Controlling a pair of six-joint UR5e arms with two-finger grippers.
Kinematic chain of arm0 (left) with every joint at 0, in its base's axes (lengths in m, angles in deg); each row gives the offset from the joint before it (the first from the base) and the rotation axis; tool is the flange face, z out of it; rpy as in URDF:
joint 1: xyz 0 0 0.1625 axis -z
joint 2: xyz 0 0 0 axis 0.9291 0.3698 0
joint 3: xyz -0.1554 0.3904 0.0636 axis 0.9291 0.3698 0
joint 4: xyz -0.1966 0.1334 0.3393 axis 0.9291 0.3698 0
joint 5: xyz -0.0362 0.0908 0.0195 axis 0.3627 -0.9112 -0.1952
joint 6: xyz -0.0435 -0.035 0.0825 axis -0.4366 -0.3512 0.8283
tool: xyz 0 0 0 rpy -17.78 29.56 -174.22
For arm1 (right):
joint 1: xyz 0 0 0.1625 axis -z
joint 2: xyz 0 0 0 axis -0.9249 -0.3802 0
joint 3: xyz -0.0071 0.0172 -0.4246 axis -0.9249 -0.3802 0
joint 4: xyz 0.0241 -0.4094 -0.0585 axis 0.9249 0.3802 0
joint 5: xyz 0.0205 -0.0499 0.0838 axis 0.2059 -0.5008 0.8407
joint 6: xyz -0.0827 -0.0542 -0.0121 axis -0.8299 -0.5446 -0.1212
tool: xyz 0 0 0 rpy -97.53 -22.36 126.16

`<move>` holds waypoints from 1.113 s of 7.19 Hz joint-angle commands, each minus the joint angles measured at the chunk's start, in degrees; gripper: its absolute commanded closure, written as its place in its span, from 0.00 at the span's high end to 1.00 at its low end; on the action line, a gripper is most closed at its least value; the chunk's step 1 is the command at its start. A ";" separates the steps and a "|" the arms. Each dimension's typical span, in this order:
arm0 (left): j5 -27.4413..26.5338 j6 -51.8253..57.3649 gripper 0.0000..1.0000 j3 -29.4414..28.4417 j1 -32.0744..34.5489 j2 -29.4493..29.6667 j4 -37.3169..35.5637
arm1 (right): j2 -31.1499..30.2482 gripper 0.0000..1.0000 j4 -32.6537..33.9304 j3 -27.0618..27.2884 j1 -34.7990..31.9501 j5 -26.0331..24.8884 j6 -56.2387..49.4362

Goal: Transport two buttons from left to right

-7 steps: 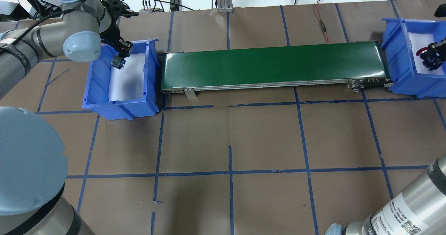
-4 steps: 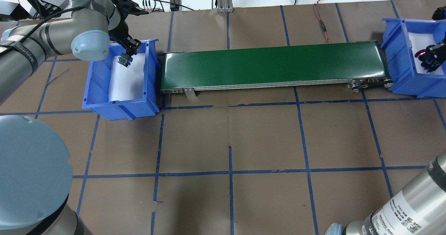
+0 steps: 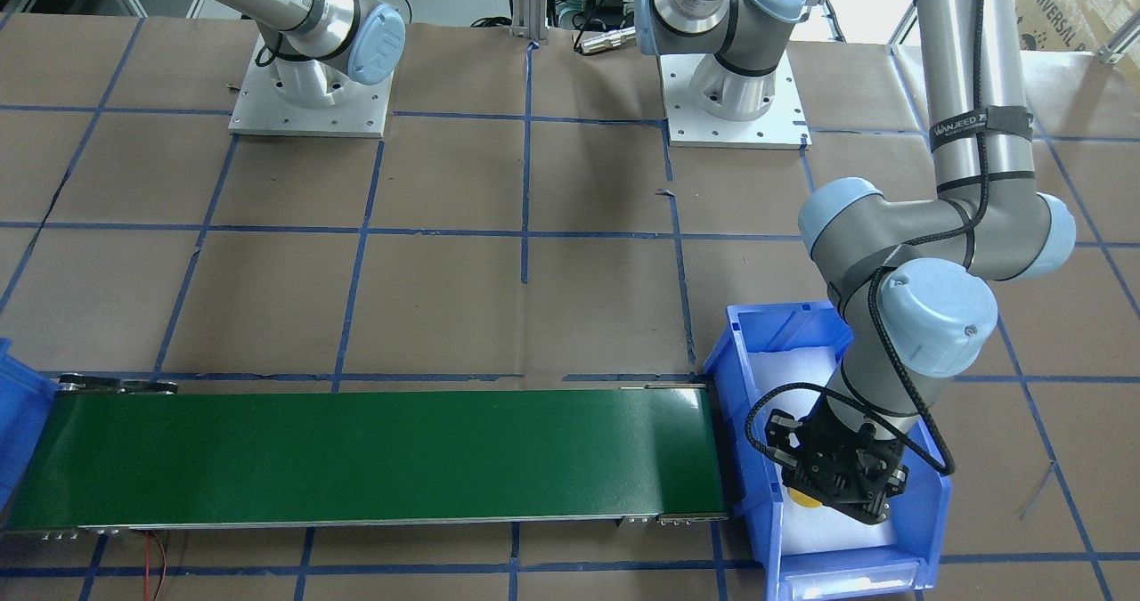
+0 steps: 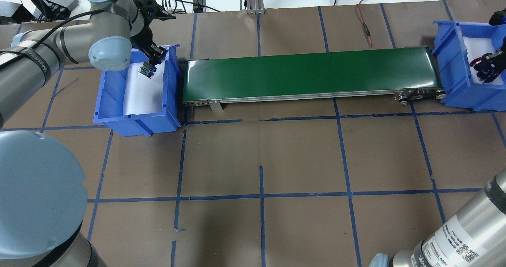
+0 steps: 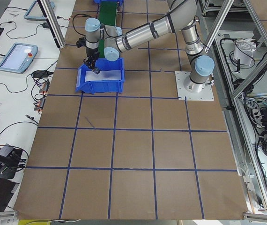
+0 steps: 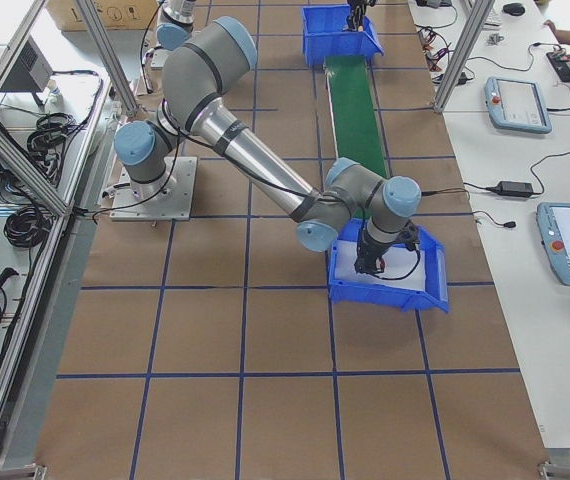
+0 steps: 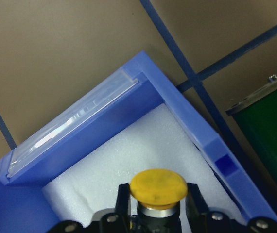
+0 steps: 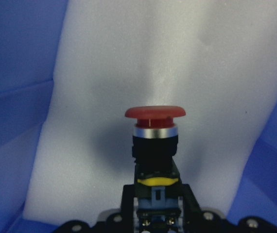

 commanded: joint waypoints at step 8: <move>0.10 0.00 0.28 0.09 0.62 -0.01 0.00 | -0.44 0.46 -0.07 -0.26 0.18 0.62 -0.62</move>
